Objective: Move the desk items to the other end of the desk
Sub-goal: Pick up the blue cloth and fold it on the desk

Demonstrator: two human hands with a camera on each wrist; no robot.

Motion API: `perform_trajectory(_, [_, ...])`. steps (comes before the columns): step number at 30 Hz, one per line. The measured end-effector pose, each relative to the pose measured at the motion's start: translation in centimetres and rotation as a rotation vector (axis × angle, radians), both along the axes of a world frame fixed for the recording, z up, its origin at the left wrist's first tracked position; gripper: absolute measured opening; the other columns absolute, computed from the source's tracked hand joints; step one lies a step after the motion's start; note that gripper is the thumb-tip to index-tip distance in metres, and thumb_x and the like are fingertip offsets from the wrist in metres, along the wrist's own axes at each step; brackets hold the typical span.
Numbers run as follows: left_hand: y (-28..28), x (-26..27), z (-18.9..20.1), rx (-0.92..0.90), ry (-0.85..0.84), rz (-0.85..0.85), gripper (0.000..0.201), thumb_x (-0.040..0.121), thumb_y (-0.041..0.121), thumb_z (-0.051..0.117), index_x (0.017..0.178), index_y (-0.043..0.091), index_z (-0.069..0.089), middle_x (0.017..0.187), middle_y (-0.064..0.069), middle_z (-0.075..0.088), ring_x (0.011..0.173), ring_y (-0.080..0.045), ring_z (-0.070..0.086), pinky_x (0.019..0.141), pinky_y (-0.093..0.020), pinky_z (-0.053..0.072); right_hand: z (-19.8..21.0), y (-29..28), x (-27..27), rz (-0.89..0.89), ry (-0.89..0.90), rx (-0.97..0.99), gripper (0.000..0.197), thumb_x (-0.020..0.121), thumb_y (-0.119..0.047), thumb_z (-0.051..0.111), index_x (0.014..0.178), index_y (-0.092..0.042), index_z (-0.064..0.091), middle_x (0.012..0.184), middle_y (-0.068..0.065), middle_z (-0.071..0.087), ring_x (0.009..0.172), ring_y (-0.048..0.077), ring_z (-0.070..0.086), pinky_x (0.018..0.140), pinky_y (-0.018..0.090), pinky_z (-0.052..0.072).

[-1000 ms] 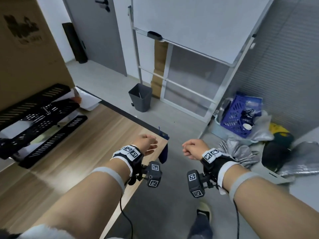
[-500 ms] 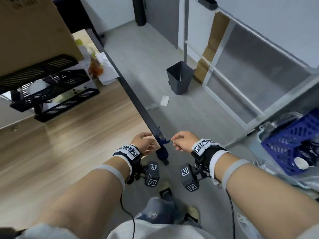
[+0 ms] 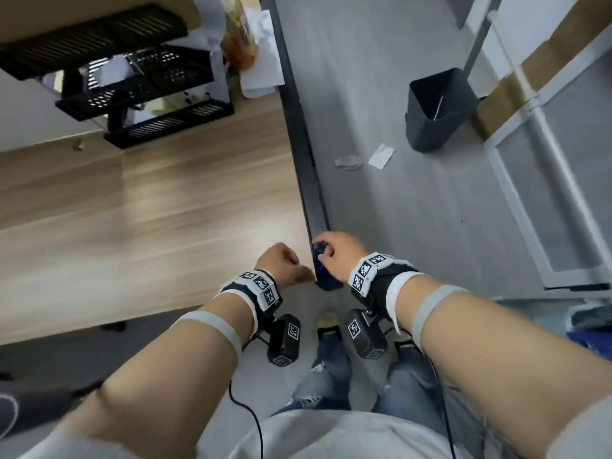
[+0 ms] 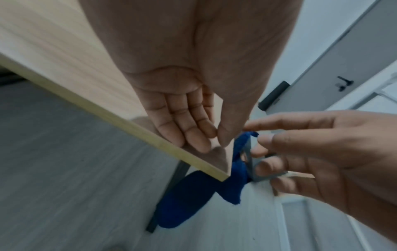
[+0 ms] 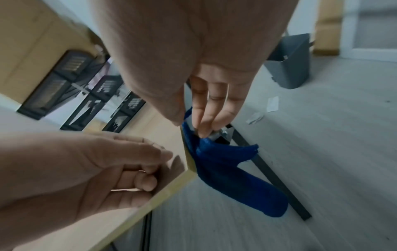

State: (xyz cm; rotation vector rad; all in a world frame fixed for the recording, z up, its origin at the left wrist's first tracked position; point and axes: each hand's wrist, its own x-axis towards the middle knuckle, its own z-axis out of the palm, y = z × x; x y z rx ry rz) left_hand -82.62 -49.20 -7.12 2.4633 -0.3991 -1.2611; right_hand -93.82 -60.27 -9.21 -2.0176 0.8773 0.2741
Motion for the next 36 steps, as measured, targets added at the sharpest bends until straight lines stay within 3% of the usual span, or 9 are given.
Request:
perform_trajectory(4, [1.2,-1.7,-0.2,0.061,0.052,0.3,0.024,0.08,0.026,0.076,0.066,0.009,0.067,0.067,-0.008,0.072,0.061,-0.02,0.071,0.069,-0.038,0.061,-1.4,-1.2,0.4,0.102,-0.011,-0.066,0.006,0.087,-0.024,0.063,0.086,-0.019,0.066,0.088,0.002,0.069,0.088,0.026,0.065,0.077,0.034,0.054])
perform_trajectory(10, [2.5,-5.1,-1.8,-0.09,0.343,0.947,0.046,0.084,0.04,0.075,0.103,0.001,0.059,0.084,-0.012,0.074,0.076,-0.026,0.073,0.072,-0.04,0.06,-2.3,-2.4,-1.7,0.173,0.005,-0.024,0.016,0.091,-0.028,0.063,0.079,-0.018,0.063,0.083,0.006,0.068,0.079,0.027,0.065,0.075,0.037,0.056])
perform_trajectory(15, [0.7,-6.6,-3.2,-0.366,0.341,1.318,0.024,0.097,0.016,0.061,0.079,0.0,0.055,0.055,-0.008,0.053,0.037,-0.012,0.055,0.068,-0.032,0.061,-4.0,-0.5,-3.2,0.128,-0.023,0.067,0.016,0.09,-0.029,0.061,0.076,-0.022,0.062,0.082,0.006,0.072,0.08,0.028,0.068,0.077,0.038,0.057])
perform_trajectory(19, [0.6,-6.8,-3.8,-0.427,0.391,1.41,0.021,0.1,0.005,0.053,0.079,-0.002,0.052,0.067,-0.012,0.051,0.052,-0.015,0.051,0.065,-0.032,0.063,-4.6,0.1,-3.5,0.055,-0.036,0.144,0.019,0.087,-0.026,0.063,0.068,-0.022,0.062,0.072,0.004,0.073,0.074,0.025,0.071,0.076,0.038,0.058])
perform_trajectory(22, [0.3,-6.6,-3.6,-0.462,0.421,1.455,0.018,0.101,0.001,0.049,0.083,-0.002,0.051,0.076,-0.015,0.053,0.074,-0.017,0.06,0.096,-0.038,0.054,-4.4,-0.2,-4.7,0.143,0.015,0.141,0.018,0.089,-0.019,0.061,0.074,-0.014,0.07,0.071,0.001,0.073,0.077,0.022,0.07,0.076,0.032,0.057])
perform_trajectory(25, [0.1,-6.4,-3.4,-0.457,0.446,1.437,0.007,0.101,0.002,0.047,0.102,-0.003,0.052,0.083,-0.019,0.061,0.123,-0.022,0.06,0.094,-0.036,0.053,-4.7,-0.6,-7.1,0.15,0.092,0.172,0.024,0.089,-0.013,0.058,0.067,-0.016,0.066,0.063,-0.01,0.066,0.073,0.017,0.068,0.07,0.024,0.053])
perform_trajectory(31, [0.2,-7.3,-2.0,-0.319,0.427,1.226,0.022,0.101,0.007,0.048,0.118,-0.005,0.055,0.095,-0.016,0.07,0.078,-0.021,0.069,0.055,-0.032,0.061,-2.7,-1.3,-7.0,0.206,0.083,0.234,0.016,0.088,-0.023,0.061,0.073,-0.018,0.066,0.07,0.004,0.072,0.065,0.018,0.065,0.055,0.018,0.043])
perform_trajectory(33, [0.3,-7.4,-0.6,-0.285,0.499,1.093,0.025,0.101,0.009,0.045,0.121,-0.005,0.053,0.105,-0.015,0.07,0.082,-0.021,0.069,0.056,-0.033,0.058,-0.8,-1.5,-5.5,0.266,0.058,0.249,0.019,0.085,-0.023,0.059,0.067,-0.02,0.062,0.073,0.006,0.073,0.066,0.016,0.065,0.056,0.02,0.043])
perform_trajectory(36, [1.4,-7.9,1.7,-0.276,0.539,0.842,0.029,0.099,0.023,0.051,0.118,0.004,0.062,0.106,-0.009,0.073,0.097,-0.021,0.069,0.084,-0.034,0.054,2.7,-1.3,-2.7,0.349,-0.018,0.264,0.03,0.089,-0.025,0.055,0.06,-0.017,0.057,0.063,0.002,0.063,0.059,0.014,0.057,0.06,0.028,0.044])
